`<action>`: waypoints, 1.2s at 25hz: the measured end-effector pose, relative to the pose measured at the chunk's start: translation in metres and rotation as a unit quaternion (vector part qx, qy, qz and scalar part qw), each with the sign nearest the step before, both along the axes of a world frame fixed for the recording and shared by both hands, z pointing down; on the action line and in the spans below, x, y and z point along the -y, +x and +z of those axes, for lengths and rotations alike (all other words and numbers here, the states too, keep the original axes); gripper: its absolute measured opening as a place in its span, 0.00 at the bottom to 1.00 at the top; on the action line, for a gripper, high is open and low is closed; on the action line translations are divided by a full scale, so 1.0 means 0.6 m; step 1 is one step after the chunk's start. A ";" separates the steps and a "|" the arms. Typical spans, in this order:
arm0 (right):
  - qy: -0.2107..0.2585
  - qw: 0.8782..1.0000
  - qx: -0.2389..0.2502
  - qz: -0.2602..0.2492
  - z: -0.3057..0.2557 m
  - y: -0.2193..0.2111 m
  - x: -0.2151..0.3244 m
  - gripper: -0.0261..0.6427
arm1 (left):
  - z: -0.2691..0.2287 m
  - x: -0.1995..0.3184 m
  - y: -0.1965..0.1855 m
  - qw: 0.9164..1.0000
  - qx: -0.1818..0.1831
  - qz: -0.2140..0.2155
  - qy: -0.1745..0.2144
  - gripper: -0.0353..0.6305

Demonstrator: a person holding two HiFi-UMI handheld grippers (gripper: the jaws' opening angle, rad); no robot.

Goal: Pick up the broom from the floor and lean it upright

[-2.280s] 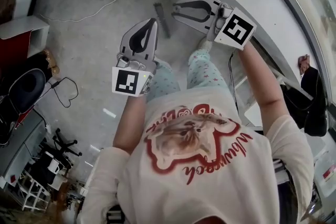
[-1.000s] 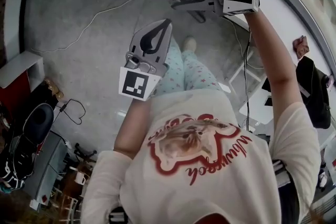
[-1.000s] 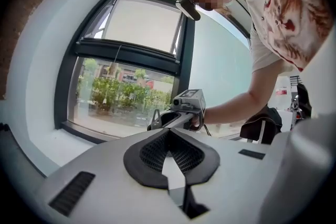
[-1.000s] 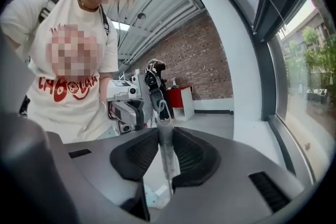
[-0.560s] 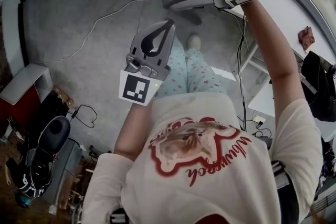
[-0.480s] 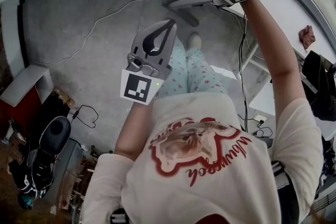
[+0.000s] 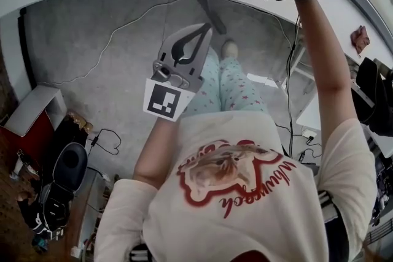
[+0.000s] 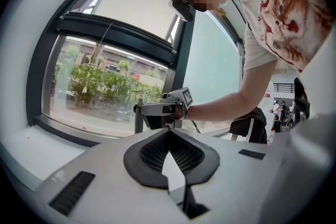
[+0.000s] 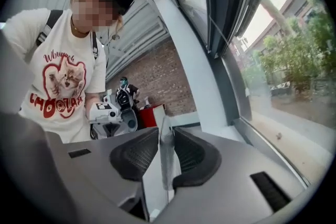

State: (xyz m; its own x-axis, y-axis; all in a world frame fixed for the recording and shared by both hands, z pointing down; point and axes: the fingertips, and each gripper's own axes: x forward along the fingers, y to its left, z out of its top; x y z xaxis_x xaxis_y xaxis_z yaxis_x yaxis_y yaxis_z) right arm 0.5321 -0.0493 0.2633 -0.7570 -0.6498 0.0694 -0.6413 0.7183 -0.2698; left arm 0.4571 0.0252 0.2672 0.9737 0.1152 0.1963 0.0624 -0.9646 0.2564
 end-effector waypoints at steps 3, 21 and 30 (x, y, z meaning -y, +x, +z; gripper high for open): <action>0.026 0.998 0.014 0.057 -0.037 0.041 0.006 0.19 | -0.002 -0.003 0.009 1.000 -0.003 0.014 0.001 0.08; 0.140 0.931 -0.060 0.331 -0.159 0.144 -0.056 0.19 | -0.011 -0.007 0.017 1.000 -0.013 0.020 0.002 0.08; 0.047 0.902 0.009 0.429 -0.163 0.027 -0.188 0.08 | -0.109 -0.059 0.004 0.999 -0.047 0.004 0.021 0.08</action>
State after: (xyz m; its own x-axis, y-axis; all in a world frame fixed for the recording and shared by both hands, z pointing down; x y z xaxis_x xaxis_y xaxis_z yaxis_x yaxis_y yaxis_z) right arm 0.5482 0.0636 0.1652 0.0274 -0.9994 -0.0229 -0.9682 -0.0208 -0.2493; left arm 0.4595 0.0609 0.2021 0.9873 0.1164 0.1086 0.0918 -0.9736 0.2089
